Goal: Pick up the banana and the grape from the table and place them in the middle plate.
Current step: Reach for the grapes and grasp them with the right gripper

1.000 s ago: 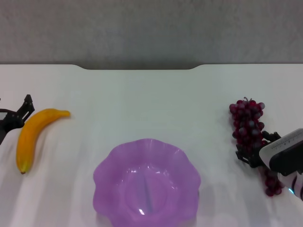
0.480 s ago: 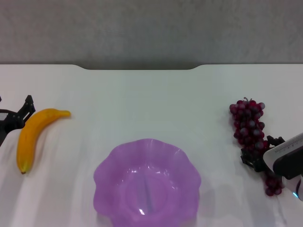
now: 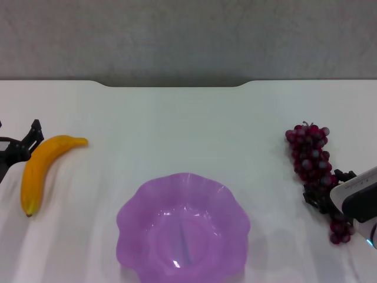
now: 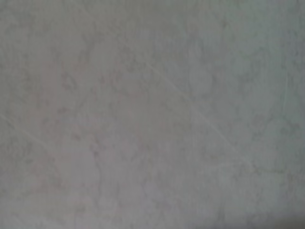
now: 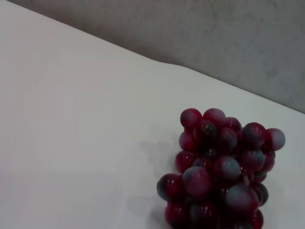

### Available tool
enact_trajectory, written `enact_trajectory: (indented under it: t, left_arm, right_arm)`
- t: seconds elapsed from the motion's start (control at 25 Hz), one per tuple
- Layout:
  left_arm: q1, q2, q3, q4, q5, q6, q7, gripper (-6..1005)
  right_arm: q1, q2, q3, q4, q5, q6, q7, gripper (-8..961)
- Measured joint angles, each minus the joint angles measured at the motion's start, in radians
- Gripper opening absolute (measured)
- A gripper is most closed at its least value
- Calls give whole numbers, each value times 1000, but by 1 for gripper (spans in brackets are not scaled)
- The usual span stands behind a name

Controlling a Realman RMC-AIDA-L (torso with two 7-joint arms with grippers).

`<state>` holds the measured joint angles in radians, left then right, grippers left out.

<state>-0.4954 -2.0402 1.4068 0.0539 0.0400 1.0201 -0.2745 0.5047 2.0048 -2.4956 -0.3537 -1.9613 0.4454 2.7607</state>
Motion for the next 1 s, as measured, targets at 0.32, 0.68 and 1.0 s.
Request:
enact_trajectory:
  t: [0.32, 0.68, 1.0]
  left_arm:
    - [0, 0, 0, 0, 0, 0, 0, 898]
    - [0, 0, 0, 0, 0, 0, 0, 898]
    - [0, 0, -1, 0, 0, 0, 0, 898]
  right_arm:
    - [4, 0, -1, 11, -1, -4, -2, 788]
    - [5, -1, 0, 12, -5, 3, -3, 519]
    - [8, -2, -1, 12, -7, 7, -3, 455]
